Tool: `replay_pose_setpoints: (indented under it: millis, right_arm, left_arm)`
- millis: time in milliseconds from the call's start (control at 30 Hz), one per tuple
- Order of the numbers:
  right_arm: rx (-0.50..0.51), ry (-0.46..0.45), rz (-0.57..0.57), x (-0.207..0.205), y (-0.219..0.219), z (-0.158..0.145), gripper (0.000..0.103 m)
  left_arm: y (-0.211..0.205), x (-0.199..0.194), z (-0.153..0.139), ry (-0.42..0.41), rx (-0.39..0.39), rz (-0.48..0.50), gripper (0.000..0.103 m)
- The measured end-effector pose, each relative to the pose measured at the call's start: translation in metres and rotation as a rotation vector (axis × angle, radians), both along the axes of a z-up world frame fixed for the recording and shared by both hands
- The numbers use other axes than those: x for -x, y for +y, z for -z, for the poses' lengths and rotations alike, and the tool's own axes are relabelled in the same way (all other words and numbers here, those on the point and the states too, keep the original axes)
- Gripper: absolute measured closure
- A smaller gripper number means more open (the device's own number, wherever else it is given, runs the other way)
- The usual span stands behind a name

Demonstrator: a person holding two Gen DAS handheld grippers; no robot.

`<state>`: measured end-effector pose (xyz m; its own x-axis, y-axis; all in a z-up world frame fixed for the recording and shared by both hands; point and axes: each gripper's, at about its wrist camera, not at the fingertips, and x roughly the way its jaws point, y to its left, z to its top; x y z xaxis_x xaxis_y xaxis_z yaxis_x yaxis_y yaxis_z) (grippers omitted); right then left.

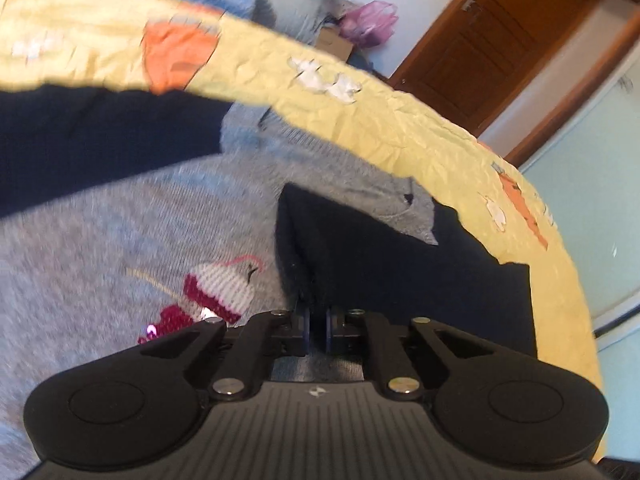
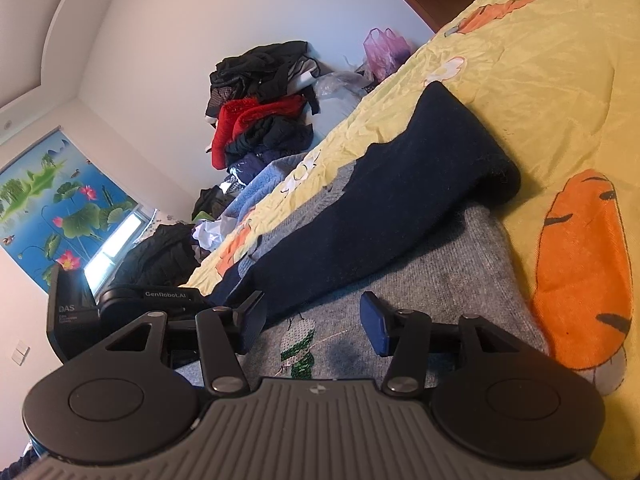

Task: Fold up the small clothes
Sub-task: 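Grasp the other navy sleeve cuff with the left tool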

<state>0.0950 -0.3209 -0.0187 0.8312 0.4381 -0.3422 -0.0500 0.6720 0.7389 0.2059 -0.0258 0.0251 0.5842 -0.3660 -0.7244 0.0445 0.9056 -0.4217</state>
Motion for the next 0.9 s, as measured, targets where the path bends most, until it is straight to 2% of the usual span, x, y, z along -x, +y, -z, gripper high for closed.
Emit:
replay_pose_setpoints:
  millis: [133,267,433,533,667,733,800,867,900]
  right_arm:
    - [0.008,0.001,0.000,0.001,0.001,0.000,0.048]
    - [0.009,0.001,0.000,0.001,0.001,-0.001,0.048]
    - [0.012,0.001,-0.001,0.000,0.001,-0.001,0.047]
    - [0.018,0.002,-0.002,0.000,0.002,-0.002,0.047]
    - [0.044,0.014,-0.002,-0.001,0.004,-0.004,0.047]
    - [0.112,0.042,-0.004,-0.004,0.012,-0.014,0.043]
    - [0.159,-0.003,-0.018,-0.006,0.020,-0.028,0.043]
    - [0.197,-0.048,-0.006,-0.018,0.023,-0.047,0.038]
    - [0.216,-0.057,0.002,-0.029,0.023,-0.054,0.032]
  left_arm:
    - [-0.002,0.009,-0.020,-0.093,-0.045,0.022,0.097]
    - [0.018,0.015,-0.027,-0.155,-0.089,-0.042,0.097]
    - [0.060,0.011,-0.009,-0.104,-0.133,-0.155,0.097]
    - [0.074,0.014,0.009,-0.084,-0.162,-0.165,0.097]
    - [0.069,0.023,0.019,-0.166,-0.206,-0.154,0.097]
    - [0.065,0.031,0.025,-0.209,-0.230,-0.157,0.097]
    - [0.058,0.036,0.028,-0.250,-0.270,-0.146,0.097]
    - [0.059,0.036,0.028,-0.248,-0.255,-0.155,0.097]
    - [0.060,0.036,0.028,-0.247,-0.247,-0.158,0.097]
